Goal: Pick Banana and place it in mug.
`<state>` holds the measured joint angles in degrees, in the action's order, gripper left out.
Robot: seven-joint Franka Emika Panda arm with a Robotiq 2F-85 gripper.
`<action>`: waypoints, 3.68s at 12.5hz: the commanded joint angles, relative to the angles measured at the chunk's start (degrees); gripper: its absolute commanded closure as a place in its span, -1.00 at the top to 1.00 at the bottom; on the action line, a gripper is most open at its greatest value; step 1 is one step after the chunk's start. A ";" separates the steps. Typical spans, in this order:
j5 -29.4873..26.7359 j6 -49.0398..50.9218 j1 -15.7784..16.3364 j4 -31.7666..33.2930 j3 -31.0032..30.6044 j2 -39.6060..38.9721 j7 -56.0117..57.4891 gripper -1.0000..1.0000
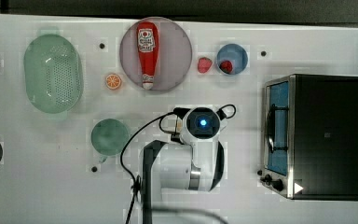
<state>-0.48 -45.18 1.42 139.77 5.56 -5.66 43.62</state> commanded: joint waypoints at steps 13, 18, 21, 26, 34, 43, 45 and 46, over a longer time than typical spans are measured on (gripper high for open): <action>-8.77 23.71 3.29 -9.25 -24.88 20.75 -37.47 -0.46; -8.77 7.97 3.26 -2.91 -28.82 14.75 -48.85 -0.46; -8.64 -0.71 3.26 -3.66 -29.00 5.87 -48.93 -0.46; -3.17 -4.50 3.11 -3.09 -27.54 1.74 -54.79 -0.22; -3.78 -6.15 2.60 -5.84 -25.01 2.84 -55.41 1.00; 0.86 31.68 1.13 -27.95 -8.05 15.95 -53.37 1.00; 0.98 37.84 0.87 -31.60 -4.89 16.54 -53.37 1.00; 0.88 40.14 0.84 -32.45 -3.18 16.77 -53.37 1.00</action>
<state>0.71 -9.32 3.24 107.88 1.02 12.40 -8.48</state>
